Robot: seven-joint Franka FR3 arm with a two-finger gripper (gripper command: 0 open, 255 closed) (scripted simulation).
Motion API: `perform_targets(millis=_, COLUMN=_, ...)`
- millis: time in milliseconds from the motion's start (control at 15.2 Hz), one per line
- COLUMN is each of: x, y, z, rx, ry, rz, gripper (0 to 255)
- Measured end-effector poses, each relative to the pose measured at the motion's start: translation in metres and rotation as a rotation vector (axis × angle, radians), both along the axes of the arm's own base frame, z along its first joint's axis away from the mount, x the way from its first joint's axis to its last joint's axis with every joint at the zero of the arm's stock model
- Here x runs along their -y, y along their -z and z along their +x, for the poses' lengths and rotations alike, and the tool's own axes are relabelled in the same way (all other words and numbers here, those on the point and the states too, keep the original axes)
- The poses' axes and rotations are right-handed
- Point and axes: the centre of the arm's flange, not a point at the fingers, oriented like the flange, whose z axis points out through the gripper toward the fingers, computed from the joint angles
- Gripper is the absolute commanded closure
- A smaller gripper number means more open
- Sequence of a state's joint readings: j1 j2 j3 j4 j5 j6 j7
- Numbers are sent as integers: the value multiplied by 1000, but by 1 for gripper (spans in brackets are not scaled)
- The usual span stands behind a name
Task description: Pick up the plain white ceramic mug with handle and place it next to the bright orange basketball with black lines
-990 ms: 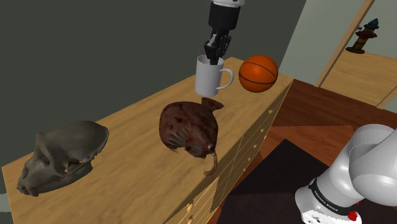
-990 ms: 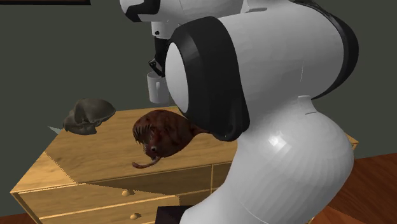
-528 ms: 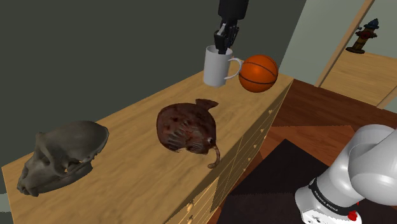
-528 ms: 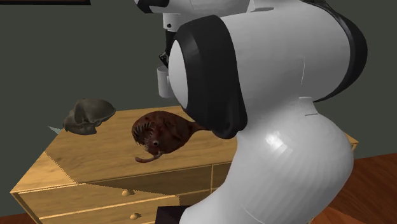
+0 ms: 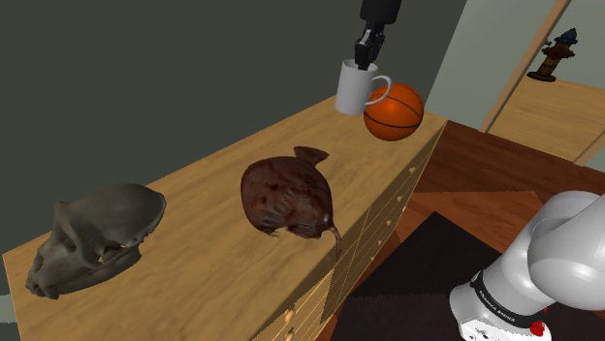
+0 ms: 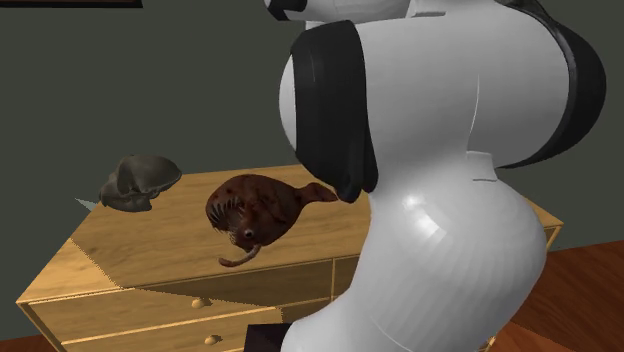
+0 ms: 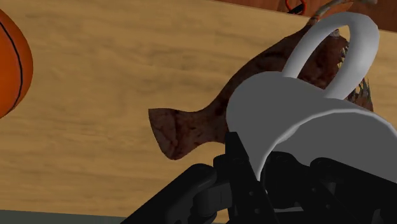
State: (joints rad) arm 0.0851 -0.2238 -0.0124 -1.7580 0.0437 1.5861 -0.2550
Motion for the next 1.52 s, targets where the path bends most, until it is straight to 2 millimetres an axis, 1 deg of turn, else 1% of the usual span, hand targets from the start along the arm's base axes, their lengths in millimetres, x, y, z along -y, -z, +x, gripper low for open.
perform_targets(millis=66, x=12, y=-3, z=2, rx=0, ry=0, rz=0, gripper=255)
perform_targets(millis=198, x=34, y=-1, z=6, rx=0, ry=0, rz=0, gripper=255)
perform_targets(millis=264, x=50, y=1, z=8, rx=0, ry=1, rz=0, gripper=255)
perform_targets(millis=396, x=75, y=0, z=13, rx=0, ry=0, rz=0, gripper=255)
perform_targets(millis=528, x=100, y=-5, z=18, rx=0, ry=0, rz=0, gripper=255)
perform_targets(millis=594, x=112, y=-4, z=16, rx=0, ry=0, rz=0, gripper=255)
perform_targets(millis=726, x=141, y=-1, z=22, rx=0, ry=0, rz=1, gripper=255)
perform_targets(millis=990, x=193, y=-1, z=31, rx=0, ry=1, rz=1, gripper=255)
perform_targets(millis=1056, x=201, y=1, z=32, rx=0, ry=0, rz=1, gripper=255)
perform_targets(millis=1188, x=207, y=9, z=33, rx=0, ry=-1, rz=0, gripper=255)
perform_targets(millis=1518, x=209, y=33, z=34, rx=0, ry=-1, rz=0, gripper=255)
